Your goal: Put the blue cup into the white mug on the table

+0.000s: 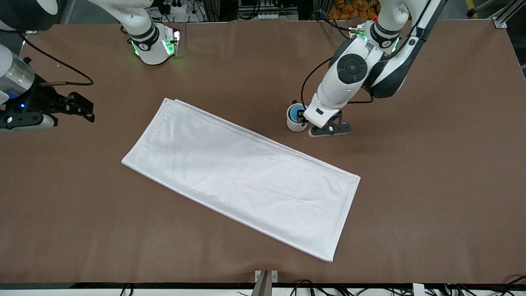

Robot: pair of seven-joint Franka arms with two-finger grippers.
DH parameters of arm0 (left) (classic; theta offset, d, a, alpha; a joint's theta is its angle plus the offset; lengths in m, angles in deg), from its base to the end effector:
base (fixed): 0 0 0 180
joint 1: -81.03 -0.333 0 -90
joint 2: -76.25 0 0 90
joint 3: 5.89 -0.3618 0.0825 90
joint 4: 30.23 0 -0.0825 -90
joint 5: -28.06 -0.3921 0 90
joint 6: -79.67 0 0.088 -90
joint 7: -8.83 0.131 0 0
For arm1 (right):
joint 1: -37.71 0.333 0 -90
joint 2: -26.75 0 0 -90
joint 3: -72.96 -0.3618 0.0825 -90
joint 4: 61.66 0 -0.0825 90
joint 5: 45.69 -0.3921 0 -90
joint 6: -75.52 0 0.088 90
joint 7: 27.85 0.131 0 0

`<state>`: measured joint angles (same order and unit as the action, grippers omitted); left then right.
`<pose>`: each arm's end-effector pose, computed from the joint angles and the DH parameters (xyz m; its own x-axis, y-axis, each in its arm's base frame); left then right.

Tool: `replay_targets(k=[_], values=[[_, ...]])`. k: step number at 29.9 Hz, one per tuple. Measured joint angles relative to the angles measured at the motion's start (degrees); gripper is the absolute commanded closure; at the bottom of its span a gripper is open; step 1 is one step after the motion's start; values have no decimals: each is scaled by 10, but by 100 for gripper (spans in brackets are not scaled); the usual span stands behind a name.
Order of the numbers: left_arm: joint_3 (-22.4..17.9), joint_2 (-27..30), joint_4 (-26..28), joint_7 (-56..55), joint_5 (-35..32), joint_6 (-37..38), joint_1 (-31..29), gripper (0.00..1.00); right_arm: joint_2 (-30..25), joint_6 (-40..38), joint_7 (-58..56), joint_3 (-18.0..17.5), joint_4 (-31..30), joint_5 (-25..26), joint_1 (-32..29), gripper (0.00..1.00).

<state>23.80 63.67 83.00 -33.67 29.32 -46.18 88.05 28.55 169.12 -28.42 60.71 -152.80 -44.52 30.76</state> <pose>0.4976 -0.3567 0.3917 0.9905 0.1214 -0.0651 0.1281 -0.9855 0.1112 0.5769 0.0489 0.6247 0.9946 0.1034 0.0121 0.1032 -0.9946 0.0139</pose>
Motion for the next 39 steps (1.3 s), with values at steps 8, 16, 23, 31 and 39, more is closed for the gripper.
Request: replay_targets(k=[8,16,23,31,39], values=[[-1,6,-32,0,-23,20,-38,0,-1,1,0,0,-2,0,0,0],[-4,28,-37,60,-52,81,-76,0,-1,1,0,0,-3,0,0,0],[-87,81,-14,203,-58,94,-77,0,-1,1,-1,0,-3,0,0,0],[-215,161,39,359,-58,118,-64,0,-1,5,-1,0,-3,0,0,0],[-246,204,41,372,-58,134,-52,0,-2,7,-1,0,-3,0,0,0]])
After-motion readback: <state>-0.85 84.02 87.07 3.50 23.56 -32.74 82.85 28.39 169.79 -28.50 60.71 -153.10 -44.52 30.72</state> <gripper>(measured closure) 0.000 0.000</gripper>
